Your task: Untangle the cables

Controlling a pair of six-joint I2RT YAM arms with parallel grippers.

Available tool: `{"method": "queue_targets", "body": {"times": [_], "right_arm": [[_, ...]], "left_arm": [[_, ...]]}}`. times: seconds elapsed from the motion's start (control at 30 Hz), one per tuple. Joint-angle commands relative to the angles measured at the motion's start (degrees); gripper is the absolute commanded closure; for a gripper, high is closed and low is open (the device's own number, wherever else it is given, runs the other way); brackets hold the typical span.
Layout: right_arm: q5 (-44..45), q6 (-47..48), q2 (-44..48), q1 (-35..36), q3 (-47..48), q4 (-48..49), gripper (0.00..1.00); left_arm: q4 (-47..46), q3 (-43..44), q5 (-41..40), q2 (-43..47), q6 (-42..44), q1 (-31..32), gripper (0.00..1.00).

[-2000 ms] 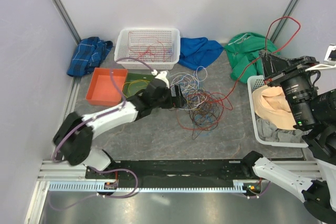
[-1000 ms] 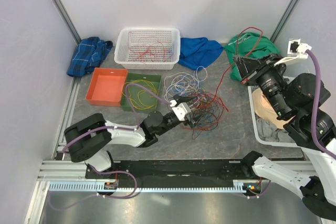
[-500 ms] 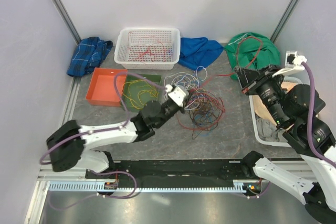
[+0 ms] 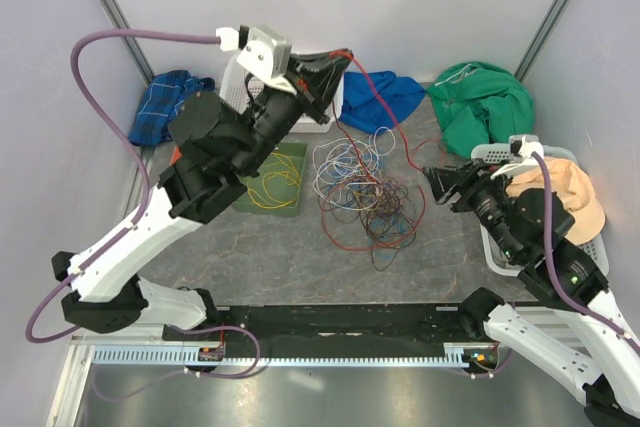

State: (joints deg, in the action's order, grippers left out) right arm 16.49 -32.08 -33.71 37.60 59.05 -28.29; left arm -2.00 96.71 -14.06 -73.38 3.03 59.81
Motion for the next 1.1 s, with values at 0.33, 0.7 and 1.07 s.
{"method": "queue_targets", "body": {"times": [0.33, 0.7, 1.07], "right_arm": [[-5.0, 1.0, 3.1, -0.3, -9.0, 1.5, 0.15], [-9.0, 2.8, -6.6, -0.2, -15.5, 19.9, 0.20], [-12.4, 2.6, -20.3, -0.2, -14.5, 35.0, 0.29]], "left_arm": [[12.3, 31.1, -0.5, -16.9, 5.1, -0.3, 0.98], [13.0, 35.2, 1.5, -19.5, 3.7, -0.3, 0.98], [13.8, 35.1, 2.6, -20.2, 3.8, -0.3, 0.98]]}}
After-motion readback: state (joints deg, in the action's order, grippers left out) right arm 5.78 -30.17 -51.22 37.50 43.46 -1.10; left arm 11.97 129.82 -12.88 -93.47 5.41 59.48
